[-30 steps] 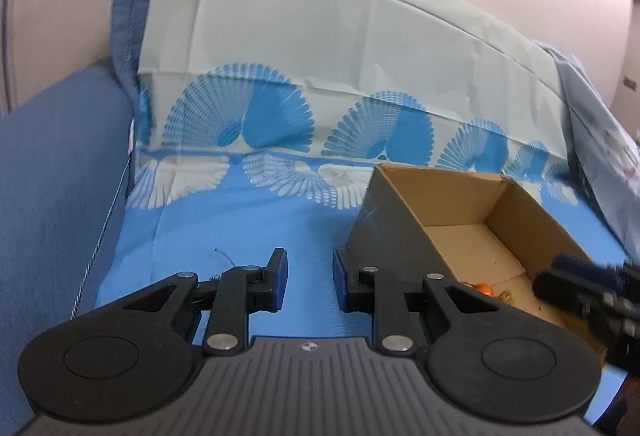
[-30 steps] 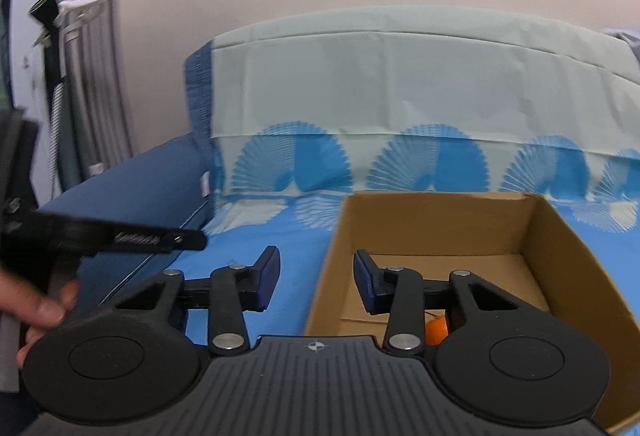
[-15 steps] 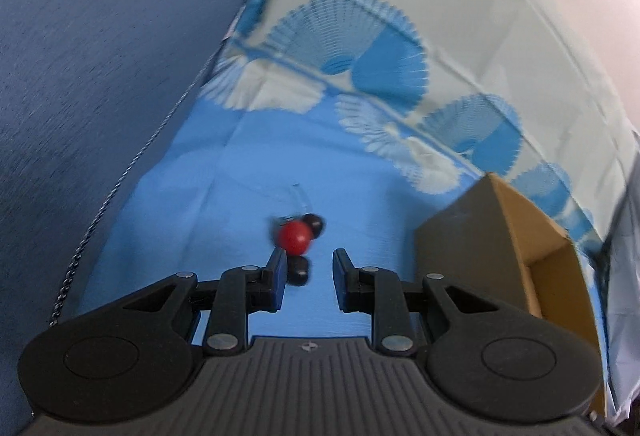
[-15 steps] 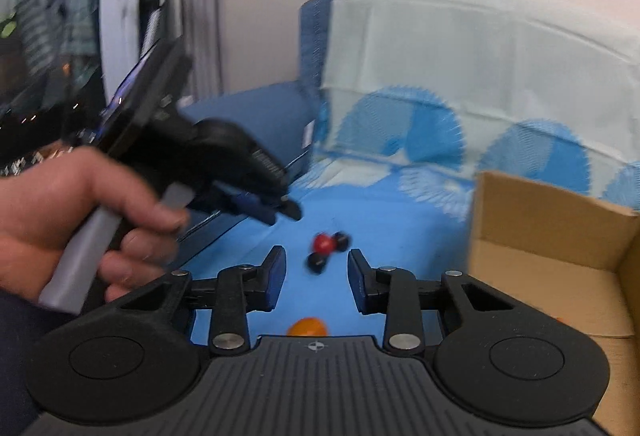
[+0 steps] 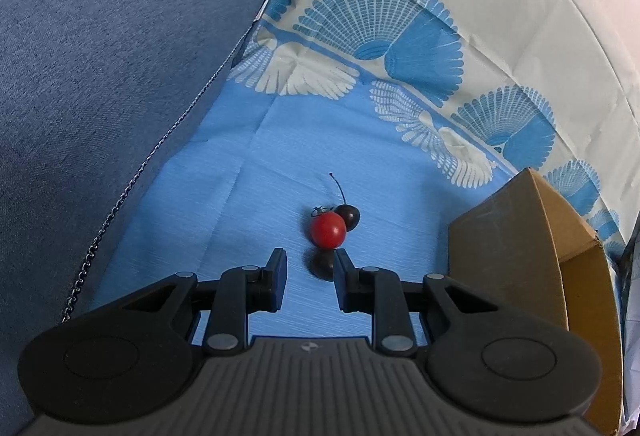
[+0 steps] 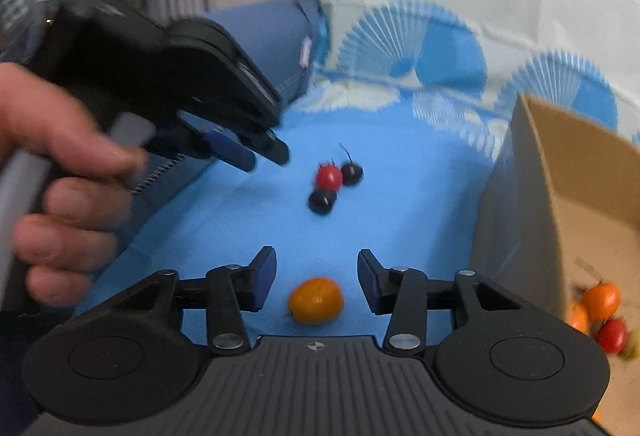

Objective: Organize fruits
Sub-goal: 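Close the right tool on the oval orange fruit while the left tool grasps a dark cherry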

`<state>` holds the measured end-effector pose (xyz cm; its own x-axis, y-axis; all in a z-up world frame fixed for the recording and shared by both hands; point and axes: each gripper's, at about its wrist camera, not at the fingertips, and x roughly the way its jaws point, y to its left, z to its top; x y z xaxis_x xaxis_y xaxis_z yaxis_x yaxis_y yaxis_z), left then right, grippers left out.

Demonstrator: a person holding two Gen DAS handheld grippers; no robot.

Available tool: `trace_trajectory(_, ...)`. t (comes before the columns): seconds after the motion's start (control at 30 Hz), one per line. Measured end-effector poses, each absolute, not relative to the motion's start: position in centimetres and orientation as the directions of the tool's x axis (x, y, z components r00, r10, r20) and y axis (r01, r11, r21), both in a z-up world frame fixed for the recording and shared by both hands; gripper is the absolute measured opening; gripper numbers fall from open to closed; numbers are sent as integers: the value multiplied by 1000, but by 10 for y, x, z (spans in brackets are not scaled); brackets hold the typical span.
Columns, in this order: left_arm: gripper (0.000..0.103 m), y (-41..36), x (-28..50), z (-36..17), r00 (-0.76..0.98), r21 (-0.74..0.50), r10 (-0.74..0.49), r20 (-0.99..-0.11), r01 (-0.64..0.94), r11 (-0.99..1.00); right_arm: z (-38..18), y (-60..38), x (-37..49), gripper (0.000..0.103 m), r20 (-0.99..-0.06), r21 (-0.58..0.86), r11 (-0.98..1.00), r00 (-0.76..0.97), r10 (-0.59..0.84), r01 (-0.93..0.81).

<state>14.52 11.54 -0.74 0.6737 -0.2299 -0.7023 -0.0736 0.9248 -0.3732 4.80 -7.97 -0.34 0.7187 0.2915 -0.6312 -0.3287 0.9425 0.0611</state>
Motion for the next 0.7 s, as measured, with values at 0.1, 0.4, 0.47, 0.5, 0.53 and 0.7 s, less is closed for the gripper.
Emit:
trace_trajectory(0.1,27,115,145,-7,672,-372,-227,-705,-77,925,-18,-84,63,52,-678,124,954,679,282,-272)
trace_trajectory(0.4,27,109,146,-9,665,-351,-221,-714,-66,934,-38,-73,69,43,-733,115,954,624,271,-279)
trace_trajectory(0.47,27,106,148,-10,660,-337,-217,-719,-58,940,-38,-70,70,38,-727,97,952,633,268,-292)
trace_trajectory(0.5,27,104,150,-10,657,-327,-213,-723,-55,943,-37,-70,69,38,-725,89,952,637,264,-294)
trace_trajectory(0.53,27,102,151,-11,653,-318,-209,-728,-50,947,-36,-71,69,38,-723,93,952,638,266,-292)
trace_trajectory(0.7,27,99,155,-18,632,-311,-212,-745,-48,949,-24,-77,66,38,-703,89,959,665,251,-268)
